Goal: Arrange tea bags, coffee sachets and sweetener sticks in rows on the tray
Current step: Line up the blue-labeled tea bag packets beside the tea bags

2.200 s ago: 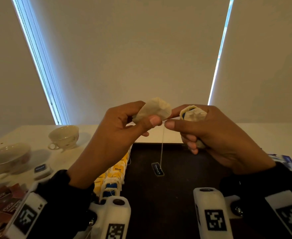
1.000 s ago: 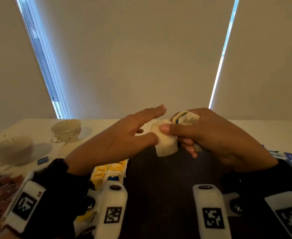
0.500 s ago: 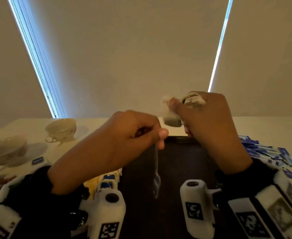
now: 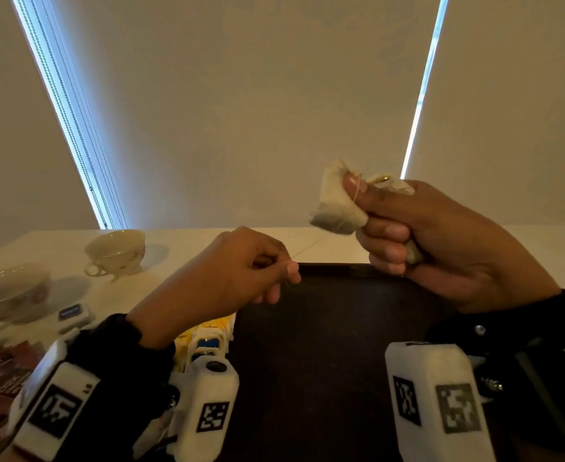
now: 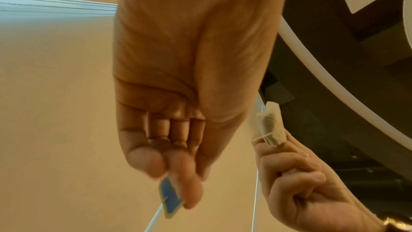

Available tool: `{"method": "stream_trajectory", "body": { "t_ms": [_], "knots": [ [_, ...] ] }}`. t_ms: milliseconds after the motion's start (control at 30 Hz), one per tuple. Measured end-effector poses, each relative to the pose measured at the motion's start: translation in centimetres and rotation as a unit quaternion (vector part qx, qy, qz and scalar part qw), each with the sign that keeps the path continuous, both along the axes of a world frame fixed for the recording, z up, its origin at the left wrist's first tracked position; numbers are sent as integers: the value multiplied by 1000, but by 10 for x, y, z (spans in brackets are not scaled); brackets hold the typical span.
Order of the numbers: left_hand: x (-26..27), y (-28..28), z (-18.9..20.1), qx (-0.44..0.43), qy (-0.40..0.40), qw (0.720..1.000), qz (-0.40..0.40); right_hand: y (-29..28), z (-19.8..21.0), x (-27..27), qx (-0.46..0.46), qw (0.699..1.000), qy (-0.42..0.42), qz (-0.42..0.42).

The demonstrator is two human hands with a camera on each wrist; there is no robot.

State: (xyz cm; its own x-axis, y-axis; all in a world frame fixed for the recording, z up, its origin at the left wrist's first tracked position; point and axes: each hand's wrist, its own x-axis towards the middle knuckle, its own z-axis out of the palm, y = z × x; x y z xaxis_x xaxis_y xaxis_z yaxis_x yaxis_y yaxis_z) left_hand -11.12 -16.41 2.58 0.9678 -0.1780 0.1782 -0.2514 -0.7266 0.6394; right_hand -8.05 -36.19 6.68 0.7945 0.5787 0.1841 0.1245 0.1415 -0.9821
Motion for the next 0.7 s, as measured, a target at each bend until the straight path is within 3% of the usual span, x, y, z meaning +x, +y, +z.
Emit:
{"method": "stream_trajectory", "body": {
  "t_ms": [100, 233, 333, 433, 567, 700],
  "knots": [
    [-1, -2, 2, -71, 10, 997, -6, 0, -1, -4, -59, 996, -21, 68],
    [-2, 0, 6, -80, -43, 996, -17, 6, -6, -5, -195, 971, -81, 116],
    [-5, 1, 11, -141, -64, 988, -28, 12, -11, -2, -311, 938, -121, 92],
    [-12, 0, 19, -180, -89, 978, -52, 17, -17, 0, -370, 919, -119, 57],
    [-24, -7, 26, -139, -173, 973, -71, 21, -21, 3, -388, 914, -118, -20],
    [-28, -14, 26, -124, -225, 966, -33, 20, -20, 3, -354, 924, -113, -91]
  ]
}}
